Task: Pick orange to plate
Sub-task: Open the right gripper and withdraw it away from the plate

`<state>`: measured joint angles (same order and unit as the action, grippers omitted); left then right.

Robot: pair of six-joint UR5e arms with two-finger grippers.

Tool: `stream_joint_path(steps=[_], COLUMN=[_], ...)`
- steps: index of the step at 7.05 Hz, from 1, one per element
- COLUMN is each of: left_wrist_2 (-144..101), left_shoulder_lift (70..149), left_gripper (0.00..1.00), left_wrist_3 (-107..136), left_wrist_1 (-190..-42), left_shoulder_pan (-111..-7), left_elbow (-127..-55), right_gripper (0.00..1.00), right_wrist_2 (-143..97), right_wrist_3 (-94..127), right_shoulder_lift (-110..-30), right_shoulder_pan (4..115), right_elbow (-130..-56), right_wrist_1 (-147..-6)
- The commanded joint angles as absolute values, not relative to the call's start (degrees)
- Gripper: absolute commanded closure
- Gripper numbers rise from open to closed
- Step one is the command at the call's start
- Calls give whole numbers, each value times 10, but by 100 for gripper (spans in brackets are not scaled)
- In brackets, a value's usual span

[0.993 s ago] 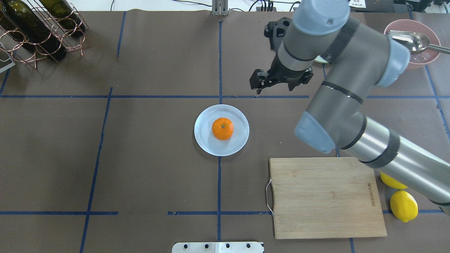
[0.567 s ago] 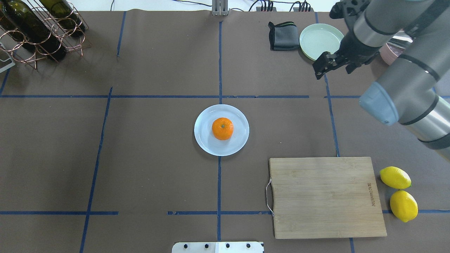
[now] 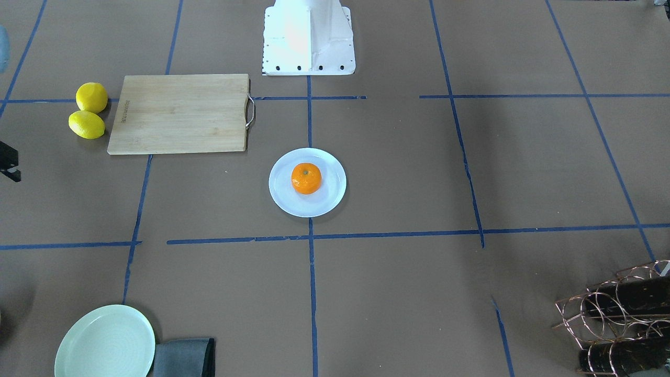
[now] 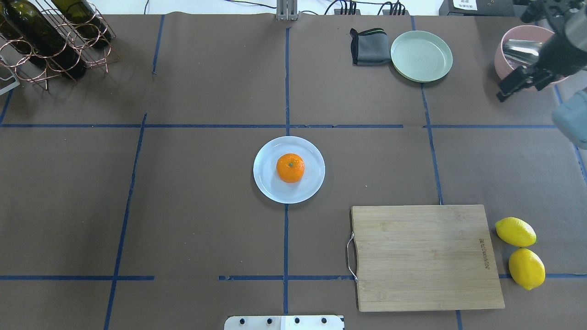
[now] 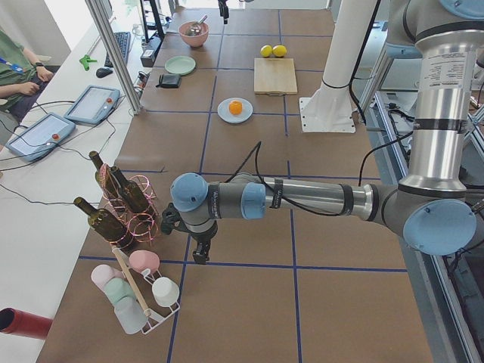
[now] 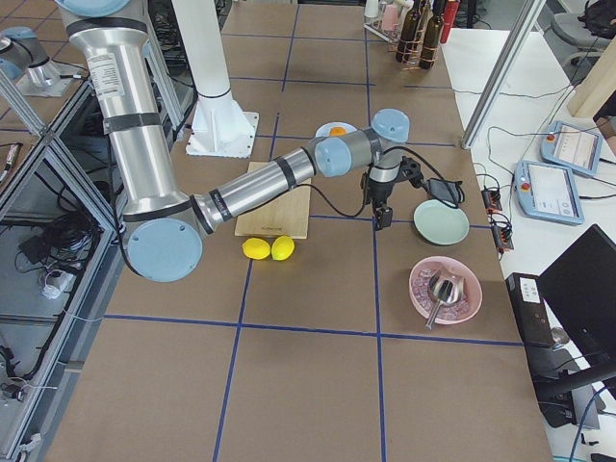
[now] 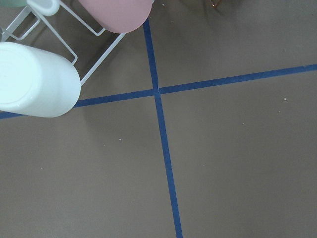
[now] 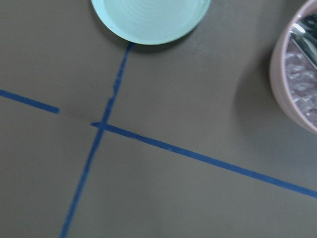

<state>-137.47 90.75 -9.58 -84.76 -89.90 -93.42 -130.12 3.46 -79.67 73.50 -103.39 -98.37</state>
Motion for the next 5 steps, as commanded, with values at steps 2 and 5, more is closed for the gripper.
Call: stream_joint_path(steps=[2,5], left_wrist_2=[-1375,-1374], left_shoulder_lift=[907,907], left_gripper=[0,0], left_wrist_3=[-96,-96], left_wrist_1=[-848,-848], left_shoulder_pan=[-903,-904], left_elbow=[-941,-940], right_gripper=[0,0], right_wrist_2=[-1382,-1376], right_wrist_3=[-196,-184], right_shoulder_lift=[-859,-877], right_shoulder_pan=[894,928], right_elbow=[-894,-885], right_wrist_1=[-979,-972])
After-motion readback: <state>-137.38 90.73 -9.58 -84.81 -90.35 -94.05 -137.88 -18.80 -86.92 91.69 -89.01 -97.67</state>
